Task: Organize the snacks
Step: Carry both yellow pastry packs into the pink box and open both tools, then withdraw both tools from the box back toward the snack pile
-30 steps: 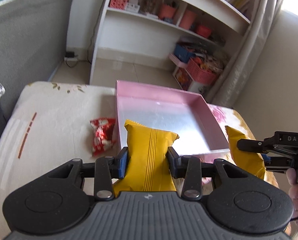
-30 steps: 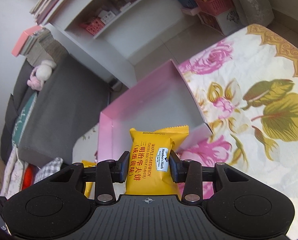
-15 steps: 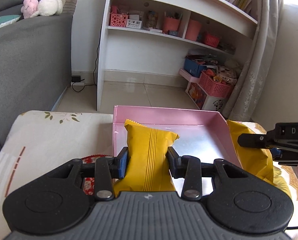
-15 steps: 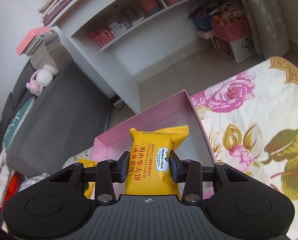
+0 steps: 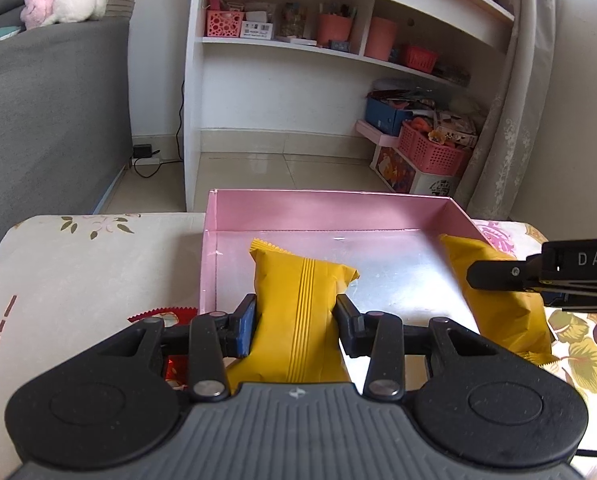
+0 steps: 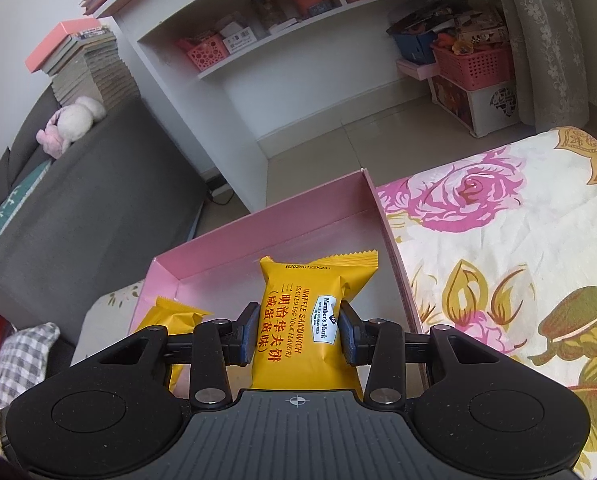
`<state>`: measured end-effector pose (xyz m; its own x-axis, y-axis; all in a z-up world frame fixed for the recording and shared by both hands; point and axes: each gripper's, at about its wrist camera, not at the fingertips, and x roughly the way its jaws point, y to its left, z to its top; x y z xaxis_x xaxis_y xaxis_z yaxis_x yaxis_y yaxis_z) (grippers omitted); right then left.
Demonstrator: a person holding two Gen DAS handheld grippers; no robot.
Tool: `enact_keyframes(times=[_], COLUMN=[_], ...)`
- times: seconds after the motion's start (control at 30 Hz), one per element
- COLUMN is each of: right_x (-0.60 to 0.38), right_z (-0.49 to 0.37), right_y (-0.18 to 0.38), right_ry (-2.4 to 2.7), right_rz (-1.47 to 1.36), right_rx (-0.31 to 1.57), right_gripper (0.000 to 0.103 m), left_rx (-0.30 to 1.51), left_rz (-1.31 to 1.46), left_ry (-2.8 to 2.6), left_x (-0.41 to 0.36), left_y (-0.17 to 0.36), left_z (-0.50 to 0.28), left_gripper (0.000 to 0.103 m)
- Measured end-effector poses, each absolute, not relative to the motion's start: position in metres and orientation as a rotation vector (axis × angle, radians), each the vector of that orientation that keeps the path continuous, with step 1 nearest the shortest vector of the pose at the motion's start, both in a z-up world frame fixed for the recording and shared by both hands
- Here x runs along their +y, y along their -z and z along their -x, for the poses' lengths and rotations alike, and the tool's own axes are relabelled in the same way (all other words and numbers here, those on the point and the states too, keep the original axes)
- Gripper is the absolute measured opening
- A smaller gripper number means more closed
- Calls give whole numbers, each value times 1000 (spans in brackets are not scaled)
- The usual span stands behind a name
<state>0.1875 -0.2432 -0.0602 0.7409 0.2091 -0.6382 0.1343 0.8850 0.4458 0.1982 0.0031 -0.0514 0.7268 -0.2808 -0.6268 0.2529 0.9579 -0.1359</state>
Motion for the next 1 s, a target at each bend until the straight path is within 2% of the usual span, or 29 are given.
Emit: enact_keyframes(times=[0.07,0.1,0.13,0.4,0.5,0.73,1.0], right_x=[-242,-243,-243,-235,-231,-223,-222], right_z=[-186,-186,-185,-168,-159,-135,-103], right_y=[58,56,54,26,17,-6,-21], right_ry=[-36,-37,-40,-42,-39,-29,-16], right_rz=[-491,-497,-505,-444,-423,-365,-354], right_rx=[740,741,739,707,706,717,754], right_gripper=[42,50,58,76,82,90,92], left_rx=[688,685,680,696,703,700,723], left_rz=[28,22,19,39,41,22,11], left_ry=[298,296,296,315,325,349,342], left_x=[2,2,3,7,7,10,21], left_y=[48,47,45,31,24,6,-5], left_z=[-196,-195,-193,-182,-175,-150,-127], left_gripper=[48,59,65,79,88,98,102])
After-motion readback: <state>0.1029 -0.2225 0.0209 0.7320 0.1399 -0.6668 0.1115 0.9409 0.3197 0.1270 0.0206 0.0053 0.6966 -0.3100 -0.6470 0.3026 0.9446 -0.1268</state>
